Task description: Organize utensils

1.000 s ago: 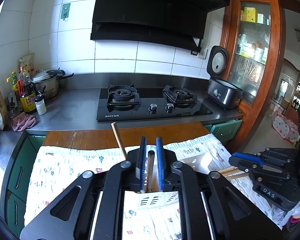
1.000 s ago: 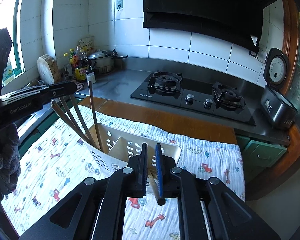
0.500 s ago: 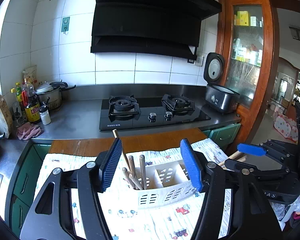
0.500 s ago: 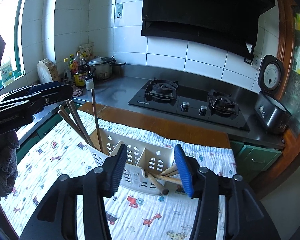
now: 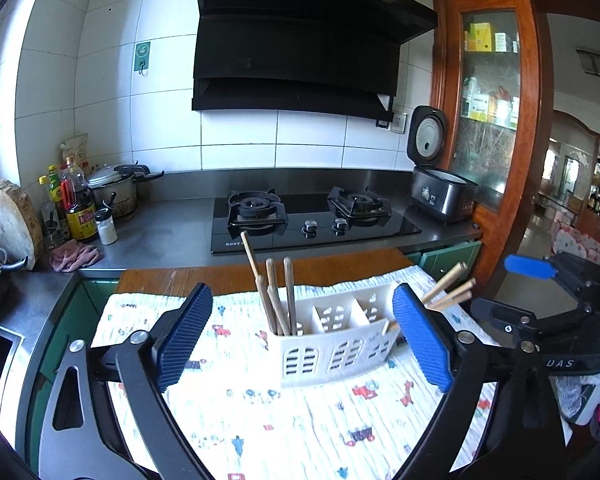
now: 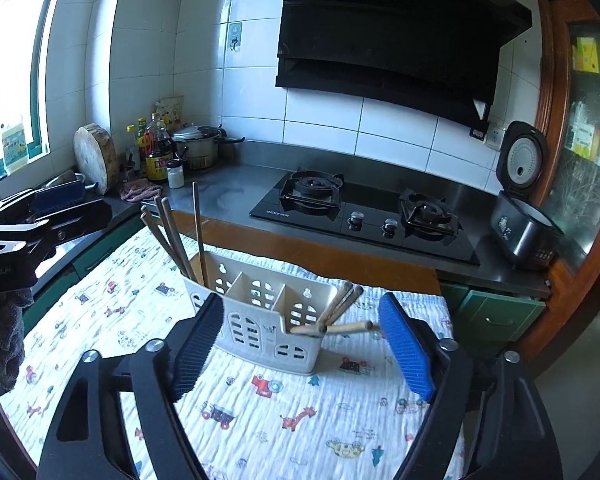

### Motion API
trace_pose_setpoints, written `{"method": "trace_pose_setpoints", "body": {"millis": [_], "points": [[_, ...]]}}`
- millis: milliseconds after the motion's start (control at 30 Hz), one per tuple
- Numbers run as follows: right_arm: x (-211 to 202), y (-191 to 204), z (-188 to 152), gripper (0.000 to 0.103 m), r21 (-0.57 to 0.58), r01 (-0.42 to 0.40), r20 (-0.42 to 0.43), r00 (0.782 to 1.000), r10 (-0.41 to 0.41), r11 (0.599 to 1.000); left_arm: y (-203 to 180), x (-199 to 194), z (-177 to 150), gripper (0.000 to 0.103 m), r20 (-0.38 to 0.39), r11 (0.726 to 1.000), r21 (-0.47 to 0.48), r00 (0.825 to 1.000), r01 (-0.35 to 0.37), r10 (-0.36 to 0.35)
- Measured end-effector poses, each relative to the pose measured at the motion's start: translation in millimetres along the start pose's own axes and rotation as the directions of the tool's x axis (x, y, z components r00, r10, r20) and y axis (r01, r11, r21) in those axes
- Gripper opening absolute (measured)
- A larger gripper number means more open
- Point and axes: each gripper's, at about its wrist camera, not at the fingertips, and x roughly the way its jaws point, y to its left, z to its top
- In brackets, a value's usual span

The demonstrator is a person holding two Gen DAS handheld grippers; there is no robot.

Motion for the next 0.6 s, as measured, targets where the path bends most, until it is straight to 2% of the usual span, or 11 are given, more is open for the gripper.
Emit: {"method": "trace_pose_setpoints", "body": {"millis": [267, 600], "points": [[-19, 9, -21, 0.09, -0.014, 0.05, 0.016, 0.999, -0.05, 0.999, 5, -20, -23, 0.098, -0.011, 1.0, -0.023, 1.0, 0.001, -0.001], [-41, 11, -54, 0.094, 0.011, 0.085, 0.022, 0.996, -0.085, 0.996, 6, -45, -55, 0.098, -0.026, 0.999, -0.042, 1.0, -0.003, 0.002]]}}
